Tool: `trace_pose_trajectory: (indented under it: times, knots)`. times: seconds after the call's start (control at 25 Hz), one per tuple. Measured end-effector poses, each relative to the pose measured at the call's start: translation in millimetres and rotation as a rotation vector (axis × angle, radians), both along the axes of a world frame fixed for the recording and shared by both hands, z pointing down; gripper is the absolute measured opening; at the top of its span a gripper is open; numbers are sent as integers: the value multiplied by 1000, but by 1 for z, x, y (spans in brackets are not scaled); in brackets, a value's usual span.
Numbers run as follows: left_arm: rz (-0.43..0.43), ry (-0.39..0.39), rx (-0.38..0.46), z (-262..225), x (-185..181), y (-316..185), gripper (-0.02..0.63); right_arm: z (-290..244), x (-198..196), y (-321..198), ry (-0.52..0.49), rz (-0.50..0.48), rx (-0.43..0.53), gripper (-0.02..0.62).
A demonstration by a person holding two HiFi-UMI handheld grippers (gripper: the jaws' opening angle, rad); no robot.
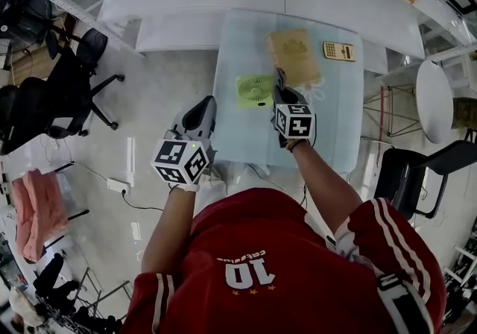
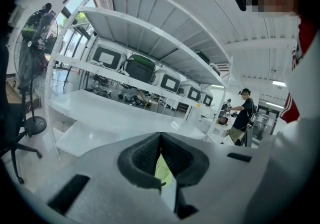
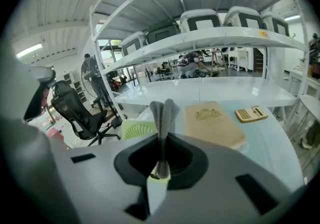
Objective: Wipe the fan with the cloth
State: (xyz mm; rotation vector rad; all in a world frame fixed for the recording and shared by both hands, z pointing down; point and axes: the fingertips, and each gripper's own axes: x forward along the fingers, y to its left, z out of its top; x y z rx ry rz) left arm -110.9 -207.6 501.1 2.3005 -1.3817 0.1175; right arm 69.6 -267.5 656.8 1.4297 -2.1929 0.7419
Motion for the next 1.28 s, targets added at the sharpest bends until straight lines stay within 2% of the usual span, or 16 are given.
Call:
trace_pose_trajectory:
  times: [1.28]
  knots:
    - [-110,-2,0,0,-37,26,3,-1,-67,7,-22,-139,2,21]
